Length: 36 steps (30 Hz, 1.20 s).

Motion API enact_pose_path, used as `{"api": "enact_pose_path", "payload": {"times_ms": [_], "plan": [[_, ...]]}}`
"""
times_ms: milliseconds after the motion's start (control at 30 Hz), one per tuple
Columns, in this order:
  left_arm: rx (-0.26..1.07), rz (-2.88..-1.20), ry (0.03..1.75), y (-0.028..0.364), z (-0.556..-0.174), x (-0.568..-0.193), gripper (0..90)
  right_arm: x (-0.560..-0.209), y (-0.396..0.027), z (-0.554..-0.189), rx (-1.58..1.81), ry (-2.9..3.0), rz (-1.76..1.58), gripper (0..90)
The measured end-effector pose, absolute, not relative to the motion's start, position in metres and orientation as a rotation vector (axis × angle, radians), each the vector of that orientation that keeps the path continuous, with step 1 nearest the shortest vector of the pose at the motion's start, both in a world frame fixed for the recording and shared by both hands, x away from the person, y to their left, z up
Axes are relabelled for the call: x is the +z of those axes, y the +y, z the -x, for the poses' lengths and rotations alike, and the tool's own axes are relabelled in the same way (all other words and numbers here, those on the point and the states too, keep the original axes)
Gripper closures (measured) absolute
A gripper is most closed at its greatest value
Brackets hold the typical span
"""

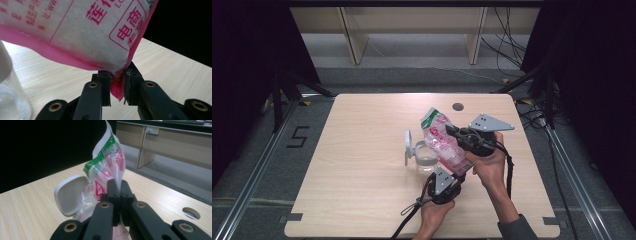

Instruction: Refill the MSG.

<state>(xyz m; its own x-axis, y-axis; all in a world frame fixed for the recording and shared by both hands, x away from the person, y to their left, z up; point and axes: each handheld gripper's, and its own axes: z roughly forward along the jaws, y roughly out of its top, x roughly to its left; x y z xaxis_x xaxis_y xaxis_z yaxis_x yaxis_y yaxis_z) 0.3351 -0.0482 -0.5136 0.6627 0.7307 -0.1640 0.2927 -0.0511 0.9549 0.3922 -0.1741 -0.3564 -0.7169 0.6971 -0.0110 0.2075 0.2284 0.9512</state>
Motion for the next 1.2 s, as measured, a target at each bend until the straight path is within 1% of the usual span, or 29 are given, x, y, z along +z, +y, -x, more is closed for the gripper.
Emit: {"api": "enact_pose_path", "payload": {"times_ms": [167,333,600,733,1200], "plan": [[0.444,-1.646,0.853,-0.048,-0.337,-0.511,77.6,-0.355,-0.17,-0.393,1.483,2.072,-0.832,90.0],[0.434,-1.627,0.853,-0.049,-0.337,-0.511,77.6,-0.354,-0.167,-0.393,1.487,2.071,-0.859,90.0],[0.43,-1.604,0.865,-0.054,-0.339,-0.51,77.6,-0.353,-0.163,-0.397,1.456,2.076,-0.814,90.0],[0.438,-1.652,0.846,-0.053,-0.341,-0.508,77.7,-0.352,-0.16,-0.397,1.438,2.066,-0.835,90.0],[0.403,-1.59,0.854,-0.059,-0.342,-0.507,77.7,-0.353,-0.156,-0.402,1.404,2.062,-0.82,90.0]]}}
